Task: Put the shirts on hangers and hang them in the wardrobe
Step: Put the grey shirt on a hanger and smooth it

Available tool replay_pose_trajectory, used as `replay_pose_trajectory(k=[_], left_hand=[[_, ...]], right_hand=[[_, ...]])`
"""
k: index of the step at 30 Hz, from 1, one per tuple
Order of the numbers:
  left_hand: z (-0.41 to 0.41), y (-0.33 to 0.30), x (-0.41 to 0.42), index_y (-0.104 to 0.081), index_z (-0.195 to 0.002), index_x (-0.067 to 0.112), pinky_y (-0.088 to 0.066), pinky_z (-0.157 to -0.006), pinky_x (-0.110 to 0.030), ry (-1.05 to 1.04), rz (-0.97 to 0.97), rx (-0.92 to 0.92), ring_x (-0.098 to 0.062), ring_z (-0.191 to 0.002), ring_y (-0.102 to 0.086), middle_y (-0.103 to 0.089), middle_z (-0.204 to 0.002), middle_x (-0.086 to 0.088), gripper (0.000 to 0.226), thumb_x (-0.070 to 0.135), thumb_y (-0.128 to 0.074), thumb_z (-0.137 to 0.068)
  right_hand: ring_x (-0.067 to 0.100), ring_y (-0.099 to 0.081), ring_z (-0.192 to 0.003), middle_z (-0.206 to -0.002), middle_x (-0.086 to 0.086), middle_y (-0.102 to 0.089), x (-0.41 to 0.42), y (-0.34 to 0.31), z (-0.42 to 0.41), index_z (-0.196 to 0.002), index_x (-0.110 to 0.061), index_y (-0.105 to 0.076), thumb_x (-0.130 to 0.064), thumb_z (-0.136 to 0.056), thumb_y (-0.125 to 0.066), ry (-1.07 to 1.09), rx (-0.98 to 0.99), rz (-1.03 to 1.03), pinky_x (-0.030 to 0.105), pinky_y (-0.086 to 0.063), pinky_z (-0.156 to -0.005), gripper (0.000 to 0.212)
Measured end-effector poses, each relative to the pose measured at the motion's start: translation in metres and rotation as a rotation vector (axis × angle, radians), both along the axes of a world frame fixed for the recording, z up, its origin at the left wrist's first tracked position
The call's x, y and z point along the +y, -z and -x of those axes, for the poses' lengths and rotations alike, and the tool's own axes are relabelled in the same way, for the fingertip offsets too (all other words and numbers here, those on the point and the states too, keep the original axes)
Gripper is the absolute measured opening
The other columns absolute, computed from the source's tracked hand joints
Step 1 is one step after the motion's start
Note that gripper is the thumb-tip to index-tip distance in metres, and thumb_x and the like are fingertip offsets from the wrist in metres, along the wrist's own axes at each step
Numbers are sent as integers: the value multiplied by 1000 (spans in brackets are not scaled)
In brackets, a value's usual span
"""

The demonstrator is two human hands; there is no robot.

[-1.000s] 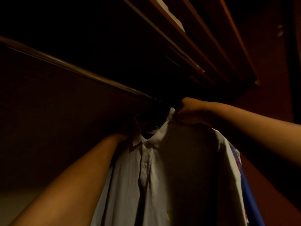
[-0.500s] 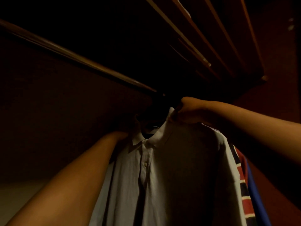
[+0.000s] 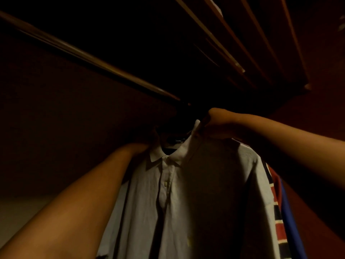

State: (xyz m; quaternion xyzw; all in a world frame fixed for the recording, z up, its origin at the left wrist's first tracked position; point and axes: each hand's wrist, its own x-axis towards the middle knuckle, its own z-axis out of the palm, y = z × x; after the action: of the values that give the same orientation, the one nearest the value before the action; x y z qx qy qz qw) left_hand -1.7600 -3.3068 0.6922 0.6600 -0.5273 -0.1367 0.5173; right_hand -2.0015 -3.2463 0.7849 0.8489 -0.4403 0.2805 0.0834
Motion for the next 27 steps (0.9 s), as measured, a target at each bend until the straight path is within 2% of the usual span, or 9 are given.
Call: replay_pose_trajectory(k=[2,4,8,10,12,15,17,23,27], left_hand=[[2,0,2,-37,-143,6,-31,-107,-40,-4,17,5,-36,-134,-36,-35,-147,-21,46,25,-42,-101],[2,-2,6,-38,-143,7,-32,-107,-40,-26,15,-13,-36,-133,-37,-36,-147,-21,45,25,-42,-101],[5,-10,19,-39,-141,7,-31,-107,-40,-126,27,-94,-36,-131,-38,-38,-145,-21,43,23,-43,-101],[12,-14,31,-41,-140,4,-30,-107,-38,-191,30,-164,-35,-132,-38,-38,-144,-22,40,18,-40,-102],[21,-17,47,-45,-135,1,-32,-104,-37,-258,31,-244,-35,-128,-41,-43,-140,-23,36,15,-39,-102],[32,-19,71,-53,-131,3,-37,-102,-36,-340,75,-362,-34,-122,-48,-50,-135,-21,34,14,-45,-99],[46,-14,90,-56,-130,6,-41,-101,-36,-376,125,-412,-33,-121,-51,-55,-133,-18,35,17,-51,-97],[104,30,157,-58,-127,9,-45,-96,-34,-618,82,-499,-29,-117,-57,-63,-124,-14,35,24,-56,-95],[142,77,215,-56,-126,15,-47,-95,-38,-774,-77,-532,-32,-116,-56,-62,-124,-13,35,32,-51,-96]], right_hand=[[22,-53,-92,-99,4,-52,2,1,1,-126,-10,-54,-14,-91,-62,5,18,49,22,-45,-59,36],[28,-56,-104,-113,12,-57,4,-1,1,-126,-7,-53,-18,-93,-61,21,73,116,33,-48,-74,36],[27,-55,-111,-123,13,-58,6,-5,8,-127,-8,-53,-30,-93,-60,-37,78,202,27,-38,-75,40],[27,-57,-106,-120,13,-59,6,-5,14,-125,-9,-55,-31,-93,-60,-69,68,216,30,-43,-76,39],[26,-58,-92,-110,13,-61,7,-2,21,-111,-9,-57,-31,-93,-60,-115,68,216,32,-47,-72,29],[15,-46,-66,-86,5,-52,16,5,38,-93,-14,-50,-31,-95,-57,-207,43,233,24,-36,-51,19],[11,-42,-63,-78,-1,-45,23,11,51,-93,-17,-45,-32,-96,-55,-287,31,259,22,-31,-49,18],[23,-51,-91,-97,4,-47,41,46,79,-109,-12,-53,-35,-97,-52,-576,-43,429,31,-37,-71,25],[30,-50,-111,-118,12,-52,65,81,78,-117,-12,-54,-35,-96,-51,-767,-76,368,34,-40,-84,31]])
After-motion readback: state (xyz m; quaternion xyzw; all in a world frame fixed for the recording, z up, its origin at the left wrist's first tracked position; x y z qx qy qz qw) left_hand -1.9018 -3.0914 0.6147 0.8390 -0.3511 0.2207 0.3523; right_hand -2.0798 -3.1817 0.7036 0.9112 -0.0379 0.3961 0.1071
